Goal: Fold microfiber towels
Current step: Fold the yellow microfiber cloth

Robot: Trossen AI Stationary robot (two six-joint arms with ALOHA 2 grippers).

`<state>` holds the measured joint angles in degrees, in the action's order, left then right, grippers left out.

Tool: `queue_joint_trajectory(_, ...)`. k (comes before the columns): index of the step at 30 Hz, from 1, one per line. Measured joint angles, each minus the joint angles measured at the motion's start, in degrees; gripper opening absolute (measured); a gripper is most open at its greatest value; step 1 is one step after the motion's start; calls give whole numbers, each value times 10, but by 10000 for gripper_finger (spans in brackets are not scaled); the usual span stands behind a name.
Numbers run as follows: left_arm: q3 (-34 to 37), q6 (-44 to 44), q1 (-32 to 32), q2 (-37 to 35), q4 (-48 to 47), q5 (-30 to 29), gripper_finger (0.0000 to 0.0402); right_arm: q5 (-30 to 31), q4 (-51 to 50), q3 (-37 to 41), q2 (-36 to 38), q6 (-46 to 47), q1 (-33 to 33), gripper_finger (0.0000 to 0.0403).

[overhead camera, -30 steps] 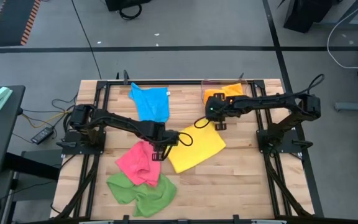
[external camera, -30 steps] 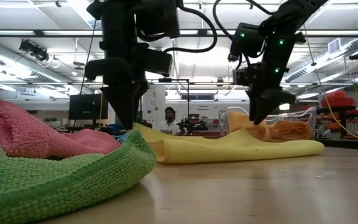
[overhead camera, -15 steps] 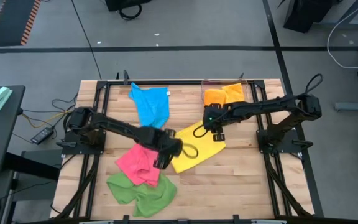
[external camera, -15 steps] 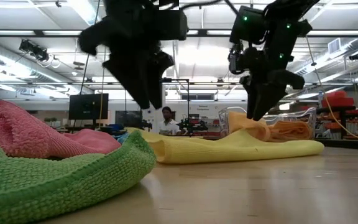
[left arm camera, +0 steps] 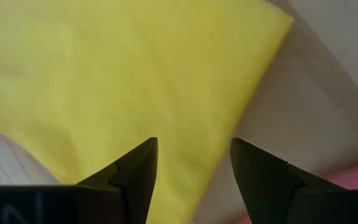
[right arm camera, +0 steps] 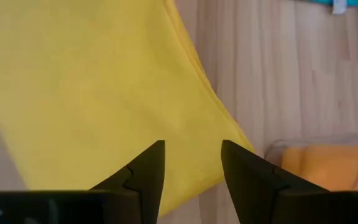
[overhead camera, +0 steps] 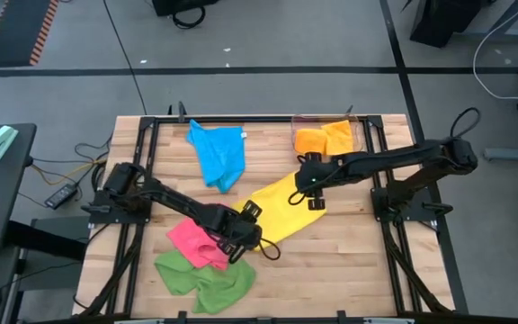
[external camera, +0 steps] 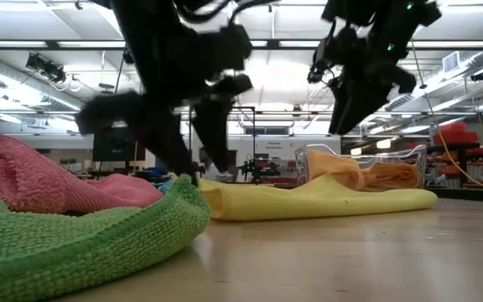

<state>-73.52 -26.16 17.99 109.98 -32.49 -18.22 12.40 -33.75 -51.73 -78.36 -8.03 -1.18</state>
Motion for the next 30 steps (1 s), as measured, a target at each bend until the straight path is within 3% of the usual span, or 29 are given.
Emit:
queue_joint_trajectory(11, 0, -26, 13, 36, 3, -15, 212, 5, 3, 0, 75, 33, 17, 165)
queue_joint_trajectory(20, -3, -15, 13, 56, 21, -42, 187, 6, 20, 18, 90, 42, 25, 165)
queue_joint_trajectory(25, -3, 3, 14, 58, 19, -47, 152, 6, 22, 18, 87, 42, 37, 165)
queue_joint_trajectory(30, -1, 62, 14, 57, 21, -42, 81, 6, 31, 18, 87, 42, 63, 165)
